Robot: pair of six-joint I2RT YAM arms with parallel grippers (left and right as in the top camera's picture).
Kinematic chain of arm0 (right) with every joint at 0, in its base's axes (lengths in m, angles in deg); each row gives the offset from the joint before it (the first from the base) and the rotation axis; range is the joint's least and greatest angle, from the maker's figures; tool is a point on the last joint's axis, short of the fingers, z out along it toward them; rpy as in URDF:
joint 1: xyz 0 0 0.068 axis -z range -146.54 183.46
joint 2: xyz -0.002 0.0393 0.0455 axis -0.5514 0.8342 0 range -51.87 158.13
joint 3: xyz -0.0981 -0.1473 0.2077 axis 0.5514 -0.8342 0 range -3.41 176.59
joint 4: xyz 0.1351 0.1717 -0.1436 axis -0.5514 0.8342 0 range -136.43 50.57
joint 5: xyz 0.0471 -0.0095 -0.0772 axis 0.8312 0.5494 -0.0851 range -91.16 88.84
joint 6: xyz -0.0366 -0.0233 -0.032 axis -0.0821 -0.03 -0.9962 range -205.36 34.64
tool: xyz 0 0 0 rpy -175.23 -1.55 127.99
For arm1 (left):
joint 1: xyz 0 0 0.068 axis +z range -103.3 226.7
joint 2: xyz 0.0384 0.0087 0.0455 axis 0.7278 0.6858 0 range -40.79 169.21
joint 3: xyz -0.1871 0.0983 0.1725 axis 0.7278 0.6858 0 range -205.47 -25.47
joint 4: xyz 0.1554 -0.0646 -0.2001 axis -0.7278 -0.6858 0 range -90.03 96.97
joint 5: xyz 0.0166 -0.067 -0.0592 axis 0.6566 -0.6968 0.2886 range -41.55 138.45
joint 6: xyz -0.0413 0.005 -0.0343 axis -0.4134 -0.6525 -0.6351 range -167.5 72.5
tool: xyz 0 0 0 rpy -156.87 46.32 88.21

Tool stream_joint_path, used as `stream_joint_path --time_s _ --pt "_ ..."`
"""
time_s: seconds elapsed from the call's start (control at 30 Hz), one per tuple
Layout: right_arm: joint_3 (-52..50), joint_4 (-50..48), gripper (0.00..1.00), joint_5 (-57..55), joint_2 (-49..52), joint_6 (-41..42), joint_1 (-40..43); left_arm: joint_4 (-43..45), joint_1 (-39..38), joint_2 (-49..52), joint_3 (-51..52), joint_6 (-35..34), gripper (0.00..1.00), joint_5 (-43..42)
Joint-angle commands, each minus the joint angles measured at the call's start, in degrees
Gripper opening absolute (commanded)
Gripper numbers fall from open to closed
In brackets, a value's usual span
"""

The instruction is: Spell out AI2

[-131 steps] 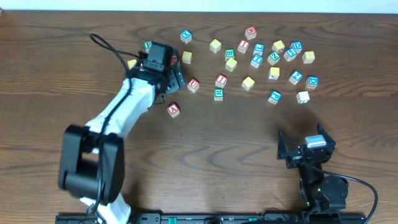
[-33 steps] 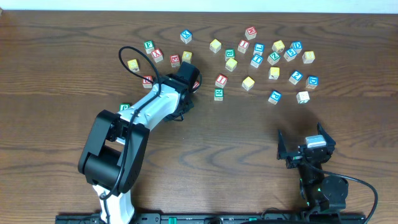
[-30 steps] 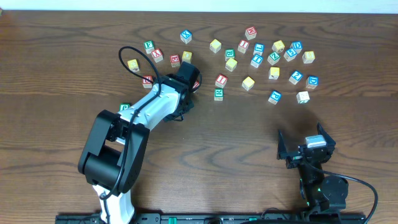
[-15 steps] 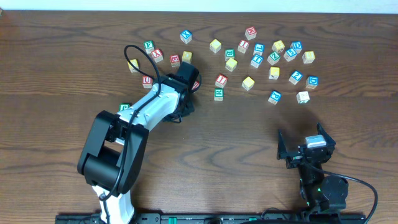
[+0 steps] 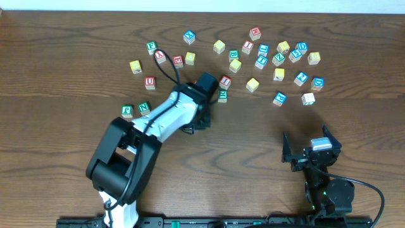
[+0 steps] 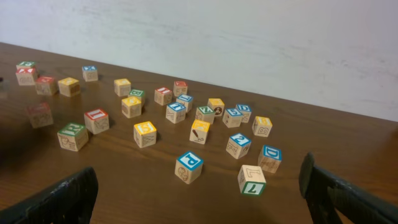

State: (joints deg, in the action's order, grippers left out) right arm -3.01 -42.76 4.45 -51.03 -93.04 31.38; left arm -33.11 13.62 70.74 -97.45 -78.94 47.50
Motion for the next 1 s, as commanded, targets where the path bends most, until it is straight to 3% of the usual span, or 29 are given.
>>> stream_joint_path --time_s 0.0,0.97 --pt "-0.1 0.2 0.99 -0.1 -0.3 1.0 0.4 0.0 -3.1 1.0 0.6 1.4 0.21 -2.5" --pt "-0.1 0.2 0.99 -0.1 -0.3 1.0 0.4 3.1 -5.6 1.0 4.3 -5.7 0.21 4.2"
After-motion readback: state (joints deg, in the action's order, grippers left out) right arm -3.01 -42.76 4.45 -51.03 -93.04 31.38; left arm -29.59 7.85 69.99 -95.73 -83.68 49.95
